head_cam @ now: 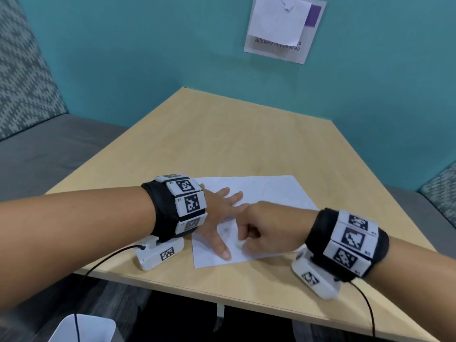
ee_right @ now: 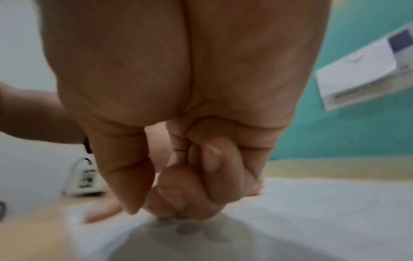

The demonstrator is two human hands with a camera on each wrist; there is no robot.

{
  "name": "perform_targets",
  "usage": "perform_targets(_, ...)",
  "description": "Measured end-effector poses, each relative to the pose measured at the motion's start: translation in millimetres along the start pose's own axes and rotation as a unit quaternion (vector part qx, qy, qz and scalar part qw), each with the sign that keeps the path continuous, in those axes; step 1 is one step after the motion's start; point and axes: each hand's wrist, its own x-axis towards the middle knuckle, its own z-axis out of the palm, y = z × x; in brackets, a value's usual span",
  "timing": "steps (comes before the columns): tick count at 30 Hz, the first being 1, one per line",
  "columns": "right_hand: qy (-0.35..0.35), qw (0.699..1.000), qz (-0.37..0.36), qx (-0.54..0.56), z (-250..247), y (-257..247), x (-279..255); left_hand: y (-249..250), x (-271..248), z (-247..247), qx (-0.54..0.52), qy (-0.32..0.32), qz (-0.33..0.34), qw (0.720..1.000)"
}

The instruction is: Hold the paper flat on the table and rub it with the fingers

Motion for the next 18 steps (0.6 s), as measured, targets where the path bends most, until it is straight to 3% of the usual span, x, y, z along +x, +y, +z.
perform_targets(4, 0.045, 0.997, 0.064, -0.003, -10.4, 20.7, 3.1, 4.2, 1.5, -1.4, 0.014, -0.008, -0.014, 1.0)
perform_targets(8, -0.008, 1.0, -0.002, 0.005, 1.9, -3.5, -4.4, 1.1, 0.2, -0.6, 0.006, -0.003, -0.006, 1.0)
perform_targets(12, 0.039, 0.997, 0.066, -0.004, -12.6, 20.6, 4.2, 3.6, 0.4, -1.1, 0.02, -0.004, -0.012, 1.0)
perform_targets(16, 0.001, 1.0, 0.012, -0.01, 0.3, -1.9, -2.4, 1.3, -0.1, -0.1, 0.005, 0.0, -0.003, 1.0)
perform_targets(18, -0.001, 1.0, 0.021, -0.005, -2.5, 1.6, -1.5, 1.4, 0.1, -0.6, 0.005, -0.004, -0.004, 1.0)
